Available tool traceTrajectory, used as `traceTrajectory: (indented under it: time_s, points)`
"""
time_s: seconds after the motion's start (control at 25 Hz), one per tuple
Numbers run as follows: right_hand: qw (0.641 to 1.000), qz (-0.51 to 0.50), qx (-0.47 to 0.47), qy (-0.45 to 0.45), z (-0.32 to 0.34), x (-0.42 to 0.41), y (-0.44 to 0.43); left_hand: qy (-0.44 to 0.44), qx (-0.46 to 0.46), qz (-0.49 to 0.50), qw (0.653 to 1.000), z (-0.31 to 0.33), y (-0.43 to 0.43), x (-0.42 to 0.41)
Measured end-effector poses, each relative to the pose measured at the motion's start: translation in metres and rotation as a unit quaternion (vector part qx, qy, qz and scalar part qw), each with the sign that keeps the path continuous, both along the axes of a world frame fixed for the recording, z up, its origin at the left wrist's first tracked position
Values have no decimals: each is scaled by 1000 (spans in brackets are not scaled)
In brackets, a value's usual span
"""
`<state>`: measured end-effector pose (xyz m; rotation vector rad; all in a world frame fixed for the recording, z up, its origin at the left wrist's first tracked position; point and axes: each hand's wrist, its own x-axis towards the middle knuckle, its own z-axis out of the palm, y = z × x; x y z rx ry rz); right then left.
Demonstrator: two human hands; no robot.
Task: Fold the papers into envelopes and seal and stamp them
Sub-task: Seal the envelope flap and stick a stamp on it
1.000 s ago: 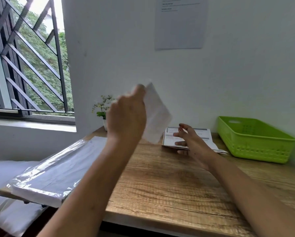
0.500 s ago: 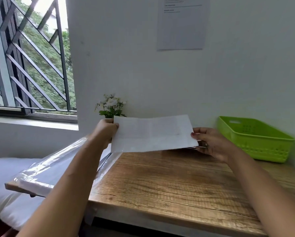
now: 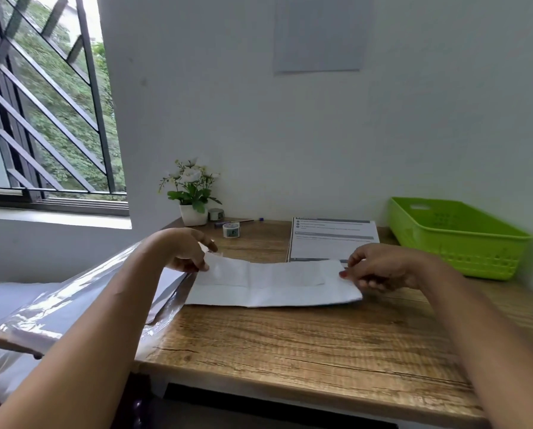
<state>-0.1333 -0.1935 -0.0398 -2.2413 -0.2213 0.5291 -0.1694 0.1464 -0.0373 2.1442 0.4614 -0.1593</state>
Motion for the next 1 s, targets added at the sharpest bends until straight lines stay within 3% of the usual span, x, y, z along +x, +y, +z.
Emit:
traceTrajectory:
  time_s: [0.08, 0.24, 0.44, 0.56, 0.76, 0.84, 1.0]
  points:
    - [997, 3, -46, -63, -2, 3, 2, 34, 66, -35, 997, 2, -1, 1]
    - [990, 23, -35, -133, -8, 7, 8, 95, 229, -101, 963, 14, -9, 5]
    - [974, 99, -150, -138, -11, 3, 16, 131, 295, -118, 939, 22, -20, 13]
    - [975, 101, -125, -153, -11, 4, 16, 34, 309, -87, 947, 22, -20, 29]
    - [963, 28, 28, -267, -10, 12, 24, -206, 245, 48, 946, 4, -9, 52]
    - [954, 31, 52, -292, -7, 12, 36, -222, 244, 87, 940, -12, 6, 53]
    - [932, 125, -31, -339, 8, 19, 89, -206, 278, 123, 930, -31, 20, 56]
